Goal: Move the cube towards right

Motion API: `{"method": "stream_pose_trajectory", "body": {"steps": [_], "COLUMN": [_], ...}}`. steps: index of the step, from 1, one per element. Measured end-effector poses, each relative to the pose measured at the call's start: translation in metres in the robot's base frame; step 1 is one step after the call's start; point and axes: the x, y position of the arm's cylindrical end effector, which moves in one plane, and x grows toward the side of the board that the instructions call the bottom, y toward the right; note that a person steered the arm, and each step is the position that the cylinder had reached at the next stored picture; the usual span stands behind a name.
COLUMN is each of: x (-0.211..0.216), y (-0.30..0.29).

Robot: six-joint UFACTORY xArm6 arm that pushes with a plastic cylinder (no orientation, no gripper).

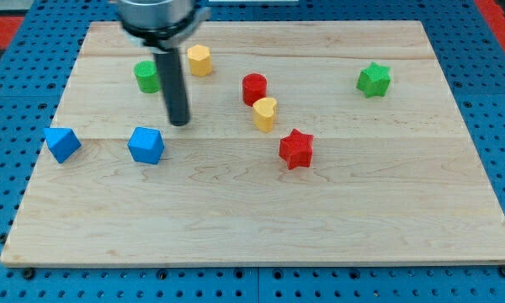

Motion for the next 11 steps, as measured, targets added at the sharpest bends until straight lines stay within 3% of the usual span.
{"method": "stream_pose_trajectory", "body": {"steps": [3, 5, 7, 8, 9, 10, 11], "x": [0.024, 0.046, 0.048, 0.058, 0.087, 0.083, 0.073], "y": [-0.062, -0.054, 0.01, -0.009, -0.069, -0.145, -0.177]}}
